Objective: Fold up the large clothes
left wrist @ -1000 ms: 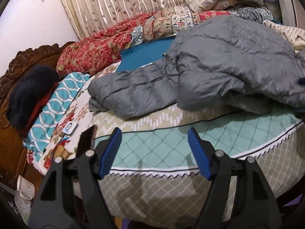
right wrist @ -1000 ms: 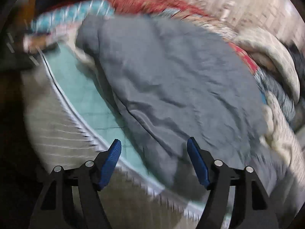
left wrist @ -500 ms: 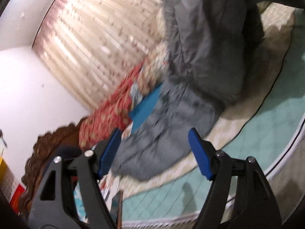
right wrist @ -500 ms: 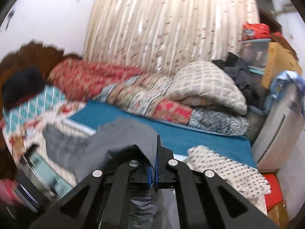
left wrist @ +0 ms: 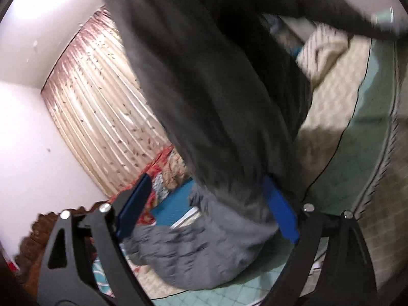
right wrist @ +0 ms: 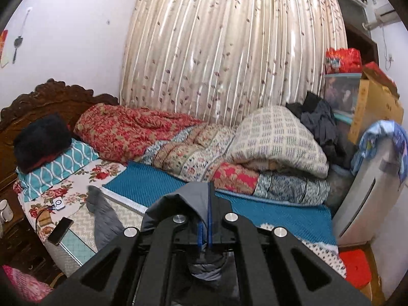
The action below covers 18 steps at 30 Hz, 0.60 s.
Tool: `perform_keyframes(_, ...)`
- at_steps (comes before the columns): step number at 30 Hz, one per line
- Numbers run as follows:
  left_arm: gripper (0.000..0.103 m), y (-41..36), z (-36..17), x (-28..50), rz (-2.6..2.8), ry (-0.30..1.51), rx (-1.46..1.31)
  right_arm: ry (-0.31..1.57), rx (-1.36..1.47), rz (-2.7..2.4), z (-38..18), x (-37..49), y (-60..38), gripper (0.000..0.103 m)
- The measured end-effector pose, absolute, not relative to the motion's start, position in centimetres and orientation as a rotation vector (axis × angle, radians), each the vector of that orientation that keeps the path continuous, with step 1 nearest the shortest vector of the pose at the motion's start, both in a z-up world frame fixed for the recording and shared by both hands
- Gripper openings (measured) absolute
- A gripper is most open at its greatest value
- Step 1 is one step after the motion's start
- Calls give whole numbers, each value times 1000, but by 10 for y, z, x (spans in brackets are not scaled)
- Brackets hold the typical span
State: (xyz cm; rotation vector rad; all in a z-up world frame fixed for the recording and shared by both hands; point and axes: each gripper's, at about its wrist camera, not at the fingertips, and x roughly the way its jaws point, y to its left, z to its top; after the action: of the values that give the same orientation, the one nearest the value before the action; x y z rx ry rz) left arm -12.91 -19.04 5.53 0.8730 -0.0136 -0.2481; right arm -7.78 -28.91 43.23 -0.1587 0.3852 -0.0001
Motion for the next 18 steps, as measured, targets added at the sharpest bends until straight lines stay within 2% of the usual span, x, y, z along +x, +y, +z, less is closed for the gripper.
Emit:
perform_keyframes(5, 85, -185, 78, -170, -342, -106, 786, 363, -163, -25, 452, -81, -297, 95)
perform_keyframes(9, 85, -211, 61, -148, -328, -8, 852, 341, -142, -3, 461, -90, -299, 95)
perform_keyframes(10, 74, -210, 60, -135, -307, 27, 849, 334, -143, -3, 465, -93, -299, 95)
perform_keyframes(11, 54, -204, 64, -122, -284, 57, 840, 328, -142, -5, 467, -97, -301, 95)
perform_keyframes(12, 45, -197, 68, -112, -274, 81, 824, 321, -142, -17, 471, -103, -305, 95)
perform_keyframes(13, 22, -186, 79, -98, -261, 116, 784, 315, -144, -27, 475, -107, -307, 95)
perform_keyframes(14, 12, -178, 87, -92, -244, 118, 765, 309, -143, -38, 480, -112, -314, 95)
perform_keyframes(18, 6, -132, 153, -68, -187, 105, 629, 277, -116, -81, 491, -130, -337, 95)
